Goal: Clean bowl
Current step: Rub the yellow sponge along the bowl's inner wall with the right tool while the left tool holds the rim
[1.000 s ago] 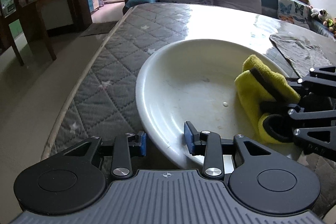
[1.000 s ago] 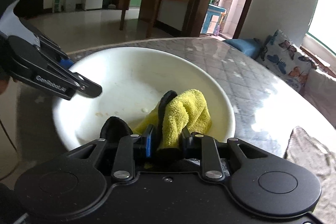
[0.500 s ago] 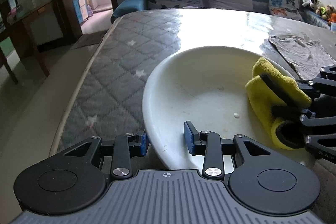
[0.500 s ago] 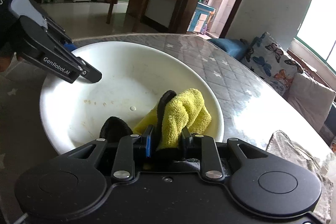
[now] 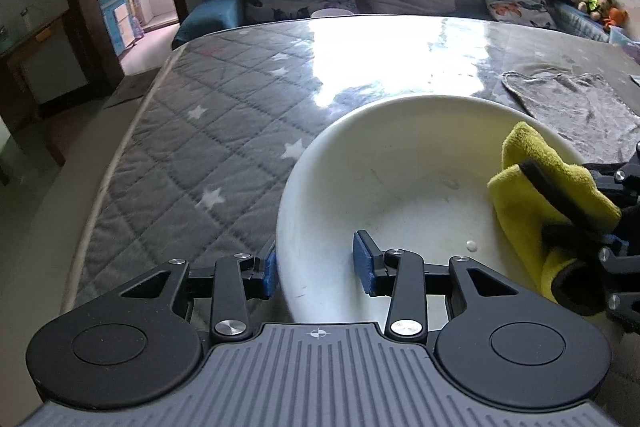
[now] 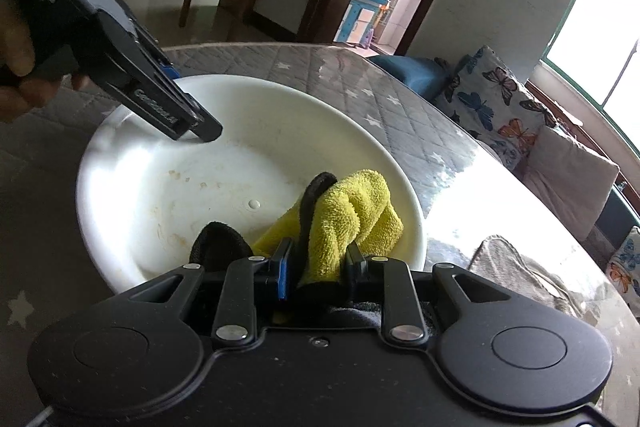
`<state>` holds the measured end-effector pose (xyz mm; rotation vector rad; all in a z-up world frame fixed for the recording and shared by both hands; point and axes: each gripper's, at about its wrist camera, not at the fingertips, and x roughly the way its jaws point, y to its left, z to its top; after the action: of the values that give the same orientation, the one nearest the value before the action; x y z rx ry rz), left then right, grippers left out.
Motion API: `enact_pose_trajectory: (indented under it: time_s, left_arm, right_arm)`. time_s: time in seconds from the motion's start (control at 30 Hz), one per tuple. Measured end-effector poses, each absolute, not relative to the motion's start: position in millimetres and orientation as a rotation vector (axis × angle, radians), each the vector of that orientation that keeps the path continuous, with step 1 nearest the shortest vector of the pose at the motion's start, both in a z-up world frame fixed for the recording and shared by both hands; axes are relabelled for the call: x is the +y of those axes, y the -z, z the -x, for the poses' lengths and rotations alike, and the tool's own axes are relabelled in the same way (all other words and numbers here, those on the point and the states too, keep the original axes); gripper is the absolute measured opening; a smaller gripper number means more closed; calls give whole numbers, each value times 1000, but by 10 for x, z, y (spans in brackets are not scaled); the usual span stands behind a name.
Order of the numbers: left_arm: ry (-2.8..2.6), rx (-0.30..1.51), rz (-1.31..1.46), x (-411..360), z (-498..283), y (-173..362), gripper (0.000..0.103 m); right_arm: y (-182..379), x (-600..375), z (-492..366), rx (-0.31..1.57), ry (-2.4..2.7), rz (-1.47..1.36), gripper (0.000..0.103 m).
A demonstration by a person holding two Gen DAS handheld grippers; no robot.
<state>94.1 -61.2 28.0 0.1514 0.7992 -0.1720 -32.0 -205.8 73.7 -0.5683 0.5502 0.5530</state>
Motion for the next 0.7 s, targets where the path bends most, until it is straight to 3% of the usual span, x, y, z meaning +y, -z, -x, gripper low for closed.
enact_pose_trajectory:
  time_s: [0.27, 0.7]
  left_arm:
    - [167, 785, -169, -741, -993, -251, 42]
    - [133, 840, -68, -761, -450, -296, 42]
  right_arm:
    - [-726, -2120, 244, 568, -512, 544, 26]
    - [-744, -2098, 268, 593, -550, 461, 27]
